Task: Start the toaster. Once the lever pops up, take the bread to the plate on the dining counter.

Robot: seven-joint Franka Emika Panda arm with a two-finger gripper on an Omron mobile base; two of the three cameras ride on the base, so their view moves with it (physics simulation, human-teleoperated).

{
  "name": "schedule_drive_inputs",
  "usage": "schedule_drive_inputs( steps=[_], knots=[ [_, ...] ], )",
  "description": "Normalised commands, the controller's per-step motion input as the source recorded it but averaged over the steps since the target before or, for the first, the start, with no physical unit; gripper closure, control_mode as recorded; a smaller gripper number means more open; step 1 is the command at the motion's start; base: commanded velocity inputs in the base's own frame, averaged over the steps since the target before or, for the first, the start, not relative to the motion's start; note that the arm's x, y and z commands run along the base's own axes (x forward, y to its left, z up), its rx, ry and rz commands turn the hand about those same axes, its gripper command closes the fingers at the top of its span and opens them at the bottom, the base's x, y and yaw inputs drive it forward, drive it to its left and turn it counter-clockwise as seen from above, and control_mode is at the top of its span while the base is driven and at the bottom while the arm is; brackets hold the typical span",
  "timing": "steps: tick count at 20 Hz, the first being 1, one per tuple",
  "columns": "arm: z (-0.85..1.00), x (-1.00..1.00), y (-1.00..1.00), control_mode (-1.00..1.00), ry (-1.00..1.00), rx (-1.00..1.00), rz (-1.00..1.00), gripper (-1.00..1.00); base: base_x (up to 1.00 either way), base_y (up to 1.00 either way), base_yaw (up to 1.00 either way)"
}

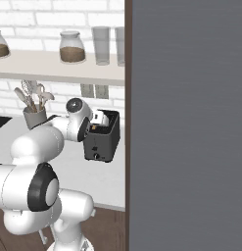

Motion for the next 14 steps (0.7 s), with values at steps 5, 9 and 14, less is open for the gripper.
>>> schedule_drive_inputs(
  steps=[5,9,14],
  knots=[
    [0.0,0.0,0.0,-1.0,0.0,0.0,0.0,-1.0,0.0,0.0,0.0],
    [0.0,0.0,0.0,-1.0,0.0,0.0,0.0,-1.0,0.0,0.0,0.0],
    [0.0,0.0,0.0,-1.0,0.0,0.0,0.0,-1.0,0.0,0.0,0.0]
  ],
)
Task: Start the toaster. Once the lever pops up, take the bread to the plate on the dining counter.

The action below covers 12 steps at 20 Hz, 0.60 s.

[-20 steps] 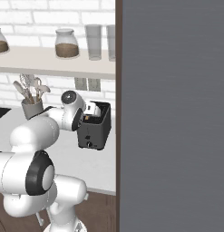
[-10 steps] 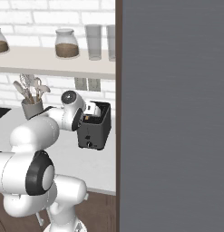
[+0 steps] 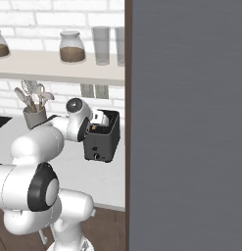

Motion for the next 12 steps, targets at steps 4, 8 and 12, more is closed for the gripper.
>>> schedule_drive_inputs(
  steps=[4,8,12],
  knots=[
    [0.0,0.0,0.0,-1.0,0.0,0.0,0.0,-1.0,0.0,0.0,0.0],
    [0.0,0.0,0.0,-1.0,0.0,0.0,0.0,-1.0,0.0,0.0,0.0],
    [0.0,0.0,0.0,-1.0,0.0,0.0,0.0,-1.0,0.0,0.0,0.0]
  ],
)
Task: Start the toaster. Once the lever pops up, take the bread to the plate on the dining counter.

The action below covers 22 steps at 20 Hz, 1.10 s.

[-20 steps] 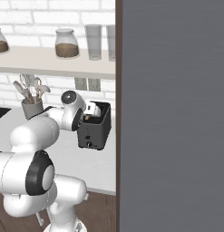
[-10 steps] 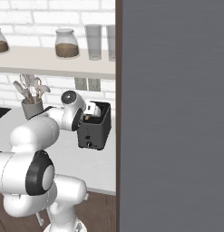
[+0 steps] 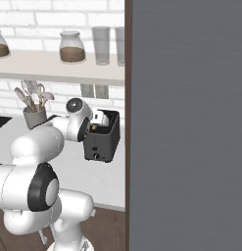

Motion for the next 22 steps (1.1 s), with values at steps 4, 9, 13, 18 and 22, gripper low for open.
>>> schedule_drive_inputs(
  steps=[4,9,13,18,22],
  knots=[
    [0.0,0.0,0.0,-1.0,0.0,0.0,0.0,-1.0,0.0,0.0,0.0],
    [0.0,0.0,0.0,-1.0,0.0,0.0,0.0,-1.0,0.0,0.0,0.0],
    [0.0,0.0,0.0,-1.0,0.0,0.0,0.0,-1.0,0.0,0.0,0.0],
    [0.0,0.0,0.0,-1.0,0.0,0.0,0.0,-1.0,0.0,0.0,0.0],
    [0.0,0.0,0.0,-1.0,0.0,0.0,0.0,-1.0,0.0,0.0,0.0]
  ],
)
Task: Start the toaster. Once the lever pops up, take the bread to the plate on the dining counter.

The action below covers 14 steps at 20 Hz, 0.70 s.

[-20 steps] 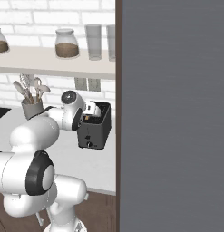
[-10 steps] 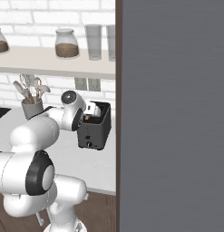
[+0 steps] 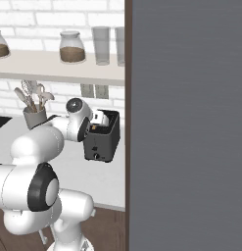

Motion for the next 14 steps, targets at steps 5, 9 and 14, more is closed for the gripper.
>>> schedule_drive_inputs(
  steps=[5,9,14],
  knots=[
    [0.0,0.0,0.0,-1.0,0.0,0.0,0.0,-1.0,0.0,0.0,0.0],
    [0.0,0.0,0.0,-1.0,0.0,0.0,0.0,-1.0,0.0,0.0,0.0],
    [0.0,0.0,0.0,-1.0,0.0,0.0,0.0,-1.0,0.0,0.0,0.0]
  ],
)
